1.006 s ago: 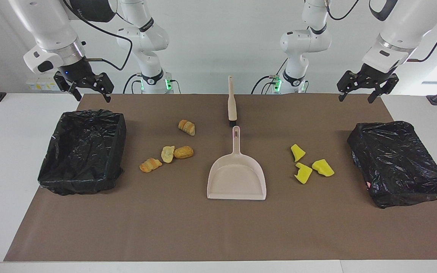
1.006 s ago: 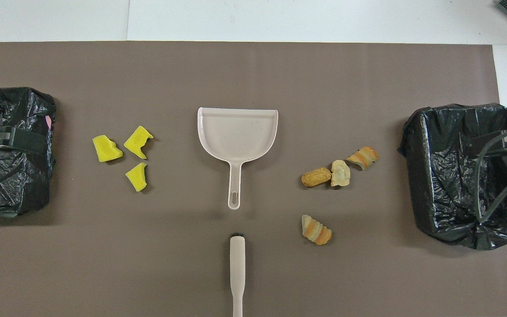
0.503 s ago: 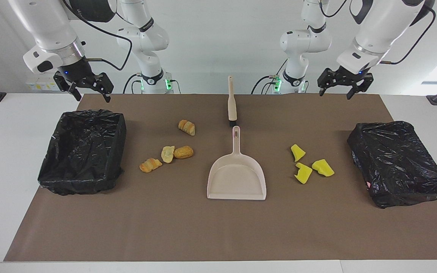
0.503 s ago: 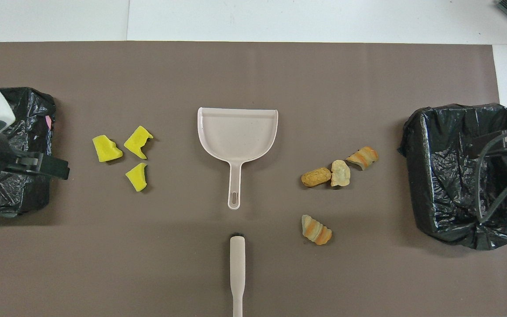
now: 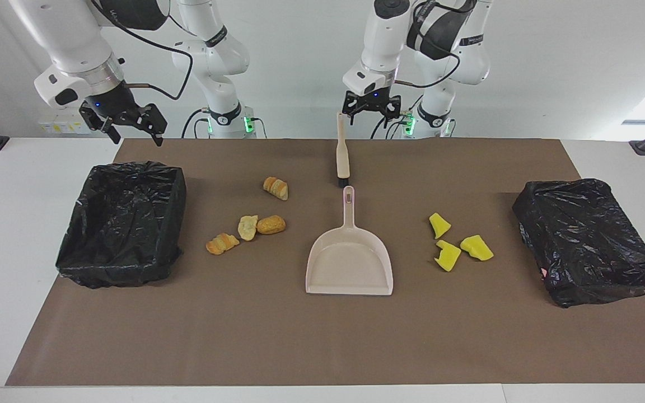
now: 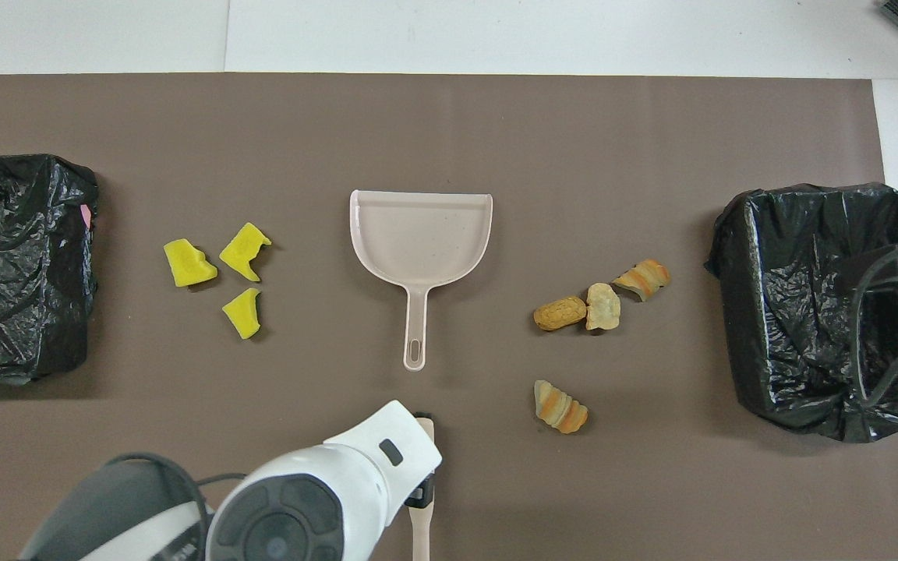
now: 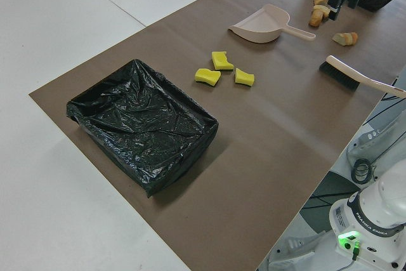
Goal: Sweep and dump trash in bin
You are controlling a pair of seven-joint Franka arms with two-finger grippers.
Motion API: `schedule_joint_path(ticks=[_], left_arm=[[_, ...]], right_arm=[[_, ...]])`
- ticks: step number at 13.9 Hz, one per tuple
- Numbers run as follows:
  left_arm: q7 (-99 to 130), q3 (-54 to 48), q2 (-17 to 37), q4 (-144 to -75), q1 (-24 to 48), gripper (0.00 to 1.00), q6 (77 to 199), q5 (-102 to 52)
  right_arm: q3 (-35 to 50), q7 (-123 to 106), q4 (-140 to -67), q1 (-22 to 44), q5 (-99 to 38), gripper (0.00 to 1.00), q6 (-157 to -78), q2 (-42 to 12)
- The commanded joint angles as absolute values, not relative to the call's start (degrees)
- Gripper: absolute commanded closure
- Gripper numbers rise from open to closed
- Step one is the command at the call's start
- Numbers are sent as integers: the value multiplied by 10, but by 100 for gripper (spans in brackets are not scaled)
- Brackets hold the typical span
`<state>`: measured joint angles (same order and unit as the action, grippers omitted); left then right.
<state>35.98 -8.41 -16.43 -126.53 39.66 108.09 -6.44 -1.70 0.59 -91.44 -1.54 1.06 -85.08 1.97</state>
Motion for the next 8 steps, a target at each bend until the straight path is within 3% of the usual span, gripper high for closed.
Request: schedule_joint_path(ticks=[1,8], left_arm=[[416,-71,-185,-1348,467,0,1147,-72],[535,-73,-171,-1459,570,0,1272,-72]], right_arm=[[-10,10,-926,-13,10,0,-848,15],[11,47,-966,26,12,0,-905,-2]])
